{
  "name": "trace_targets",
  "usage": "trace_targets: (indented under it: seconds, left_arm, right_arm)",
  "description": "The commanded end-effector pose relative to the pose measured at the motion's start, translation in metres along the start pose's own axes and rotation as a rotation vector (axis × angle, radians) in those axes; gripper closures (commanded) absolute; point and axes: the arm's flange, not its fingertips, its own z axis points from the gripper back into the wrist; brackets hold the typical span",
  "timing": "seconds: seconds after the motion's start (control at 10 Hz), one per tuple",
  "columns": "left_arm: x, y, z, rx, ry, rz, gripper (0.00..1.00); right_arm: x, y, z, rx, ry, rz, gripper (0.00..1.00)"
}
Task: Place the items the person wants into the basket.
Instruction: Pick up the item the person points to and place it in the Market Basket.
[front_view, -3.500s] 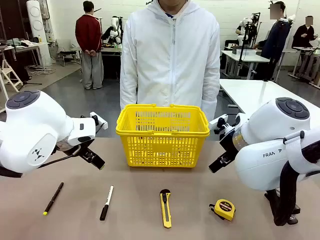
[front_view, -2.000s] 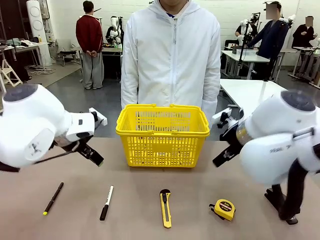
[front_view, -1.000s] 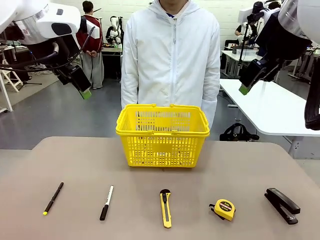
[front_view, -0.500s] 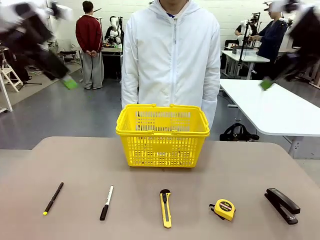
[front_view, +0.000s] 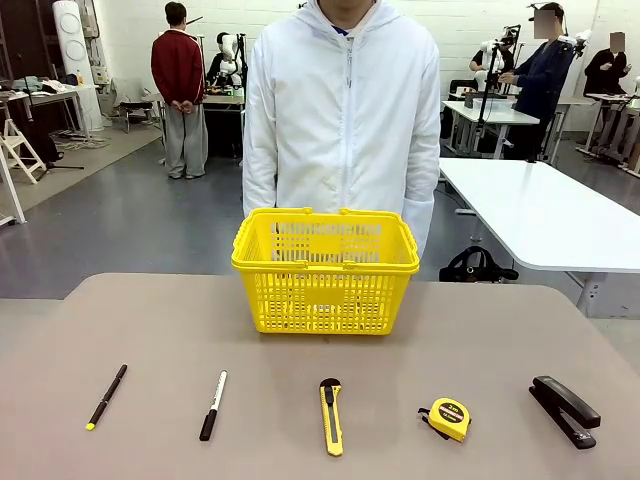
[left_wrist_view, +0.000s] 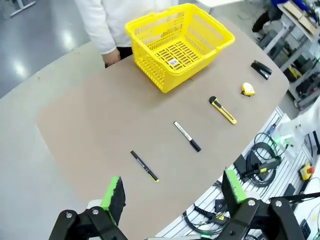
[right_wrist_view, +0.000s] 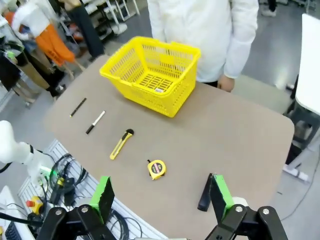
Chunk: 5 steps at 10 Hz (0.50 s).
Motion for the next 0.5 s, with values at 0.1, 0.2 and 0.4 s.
trace_targets:
  seconds: [0.1,0.2,0.4]
  left_arm:
    - [-0.027,0.021,0.008,-0.016,-0.074,0.069,0.0]
    - [-0.032,0.027,0.015,-0.007,-0.106,0.099,0.0]
    - [-0.036,0.03,0.017,0.017,-0.147,0.134,0.0]
  right_arm:
    - [-0.013,-0.004,0.011,0.005,-0.019,-0.036,0.0]
    - [-0.015,-0.005,0.015,-0.005,-0.029,-0.056,0.0]
    - [-0.012,-0.009,0.011,0.003,-0.044,-0.08,0.0]
